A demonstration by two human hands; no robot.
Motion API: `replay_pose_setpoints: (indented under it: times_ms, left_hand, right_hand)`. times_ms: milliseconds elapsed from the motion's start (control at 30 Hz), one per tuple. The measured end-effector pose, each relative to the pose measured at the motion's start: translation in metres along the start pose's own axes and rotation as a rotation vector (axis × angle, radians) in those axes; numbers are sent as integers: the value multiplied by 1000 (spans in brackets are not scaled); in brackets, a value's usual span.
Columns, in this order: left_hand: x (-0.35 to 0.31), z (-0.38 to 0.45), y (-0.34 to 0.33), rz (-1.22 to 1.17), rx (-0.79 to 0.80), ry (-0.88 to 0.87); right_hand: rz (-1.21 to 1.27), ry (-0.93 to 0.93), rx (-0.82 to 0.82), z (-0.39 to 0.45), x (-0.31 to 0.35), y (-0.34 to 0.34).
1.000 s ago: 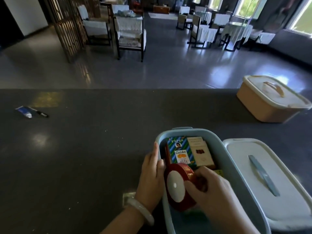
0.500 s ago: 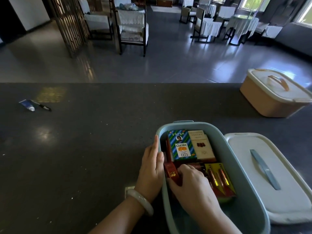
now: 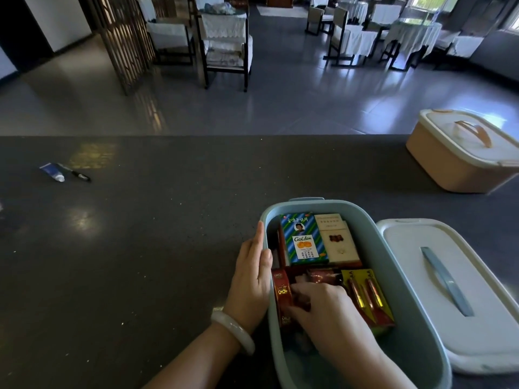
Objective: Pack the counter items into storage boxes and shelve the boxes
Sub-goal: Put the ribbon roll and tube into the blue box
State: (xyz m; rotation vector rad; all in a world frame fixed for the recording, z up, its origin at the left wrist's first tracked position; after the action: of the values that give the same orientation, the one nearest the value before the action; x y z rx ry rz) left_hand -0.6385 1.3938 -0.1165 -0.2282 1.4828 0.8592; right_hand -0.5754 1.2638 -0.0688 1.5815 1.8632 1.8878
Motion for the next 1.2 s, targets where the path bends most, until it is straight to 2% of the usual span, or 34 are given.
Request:
replay_pose_setpoints:
  times_ms: [533, 767, 933, 1067, 1200]
  left_hand:
    - [-1, 1, 1, -6, 25, 61]
    - [-3, 3, 11, 61, 105, 134]
    - [14, -4, 55, 397, 83, 21]
    - [43, 1, 115, 616, 14, 36]
    - [73, 4, 185, 991, -33, 79]
  right_hand:
    - [86, -54, 15, -1, 0, 5]
    - [6, 62, -188, 13, 34, 33]
    - [-56, 205, -148, 46, 74, 24]
    - [-150, 277, -57, 87, 108, -3]
    - [-320, 370, 108, 131, 144, -38]
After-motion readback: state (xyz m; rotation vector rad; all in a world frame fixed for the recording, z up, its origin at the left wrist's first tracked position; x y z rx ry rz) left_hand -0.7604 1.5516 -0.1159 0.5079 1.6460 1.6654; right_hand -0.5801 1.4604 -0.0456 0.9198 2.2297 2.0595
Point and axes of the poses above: each hand's wrist, its own z-axis towards the middle knuckle, its own y-axis out of the back of the hand, x = y × z, the point moved 1 cm from there along z, towards the middle knuckle, and after that the axes turned 6 degrees about z, right-handed, at the moved point
